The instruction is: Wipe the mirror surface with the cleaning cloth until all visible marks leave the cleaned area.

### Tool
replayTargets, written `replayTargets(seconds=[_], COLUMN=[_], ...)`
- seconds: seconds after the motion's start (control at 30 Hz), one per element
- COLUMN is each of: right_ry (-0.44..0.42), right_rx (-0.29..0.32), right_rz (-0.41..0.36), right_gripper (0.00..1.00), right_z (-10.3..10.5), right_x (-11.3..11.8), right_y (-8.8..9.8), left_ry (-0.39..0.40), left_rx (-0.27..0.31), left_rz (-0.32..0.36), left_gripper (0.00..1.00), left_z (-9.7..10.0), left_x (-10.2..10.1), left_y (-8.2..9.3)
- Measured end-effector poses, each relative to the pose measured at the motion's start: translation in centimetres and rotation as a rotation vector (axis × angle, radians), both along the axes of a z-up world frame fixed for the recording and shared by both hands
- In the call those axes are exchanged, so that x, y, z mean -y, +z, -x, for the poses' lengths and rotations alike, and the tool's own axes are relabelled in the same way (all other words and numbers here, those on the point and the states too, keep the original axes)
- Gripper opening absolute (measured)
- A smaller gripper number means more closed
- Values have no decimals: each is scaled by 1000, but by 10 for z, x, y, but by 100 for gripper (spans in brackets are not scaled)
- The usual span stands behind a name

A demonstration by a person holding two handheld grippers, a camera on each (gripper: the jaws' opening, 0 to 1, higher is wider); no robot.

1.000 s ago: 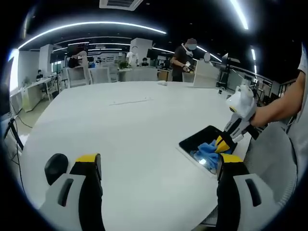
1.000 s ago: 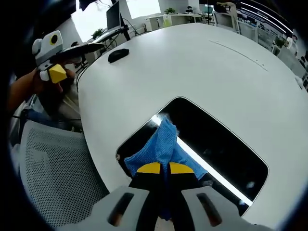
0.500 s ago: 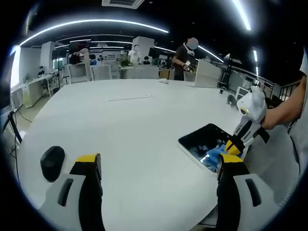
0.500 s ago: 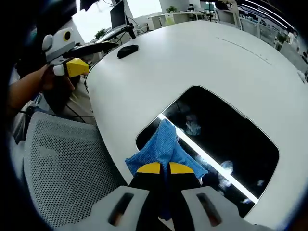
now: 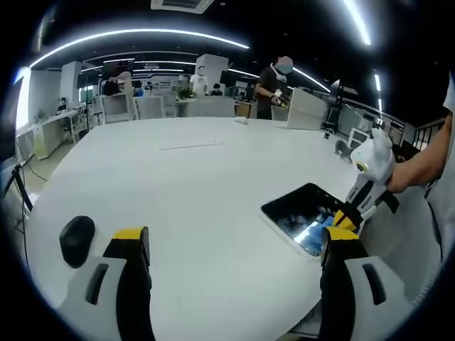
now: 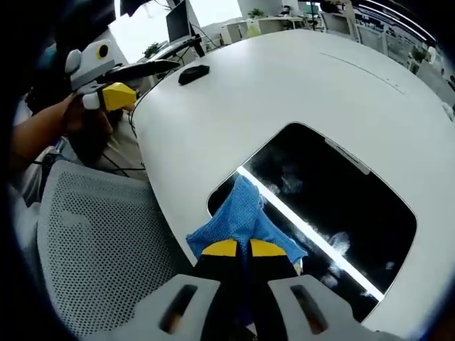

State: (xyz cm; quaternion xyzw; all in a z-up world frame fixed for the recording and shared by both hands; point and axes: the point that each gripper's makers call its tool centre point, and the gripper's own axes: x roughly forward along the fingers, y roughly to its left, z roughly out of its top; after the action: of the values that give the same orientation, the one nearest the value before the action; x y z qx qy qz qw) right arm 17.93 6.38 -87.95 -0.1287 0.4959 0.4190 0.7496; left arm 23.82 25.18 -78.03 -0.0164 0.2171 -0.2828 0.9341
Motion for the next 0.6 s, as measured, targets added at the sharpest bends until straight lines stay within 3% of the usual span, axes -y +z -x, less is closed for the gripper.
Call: replayTargets(seconds=[0.6], right_ry=[-17], right_rx=[-3], right_rz=[14], right_gripper=[0], right_z=[-4], right_x=[17], right_y=[0], left_ry=[12], left_rx=[1], left_rz=[14], left_gripper=[99], left_z=[-4], left_x=[-4], left_y=[-1])
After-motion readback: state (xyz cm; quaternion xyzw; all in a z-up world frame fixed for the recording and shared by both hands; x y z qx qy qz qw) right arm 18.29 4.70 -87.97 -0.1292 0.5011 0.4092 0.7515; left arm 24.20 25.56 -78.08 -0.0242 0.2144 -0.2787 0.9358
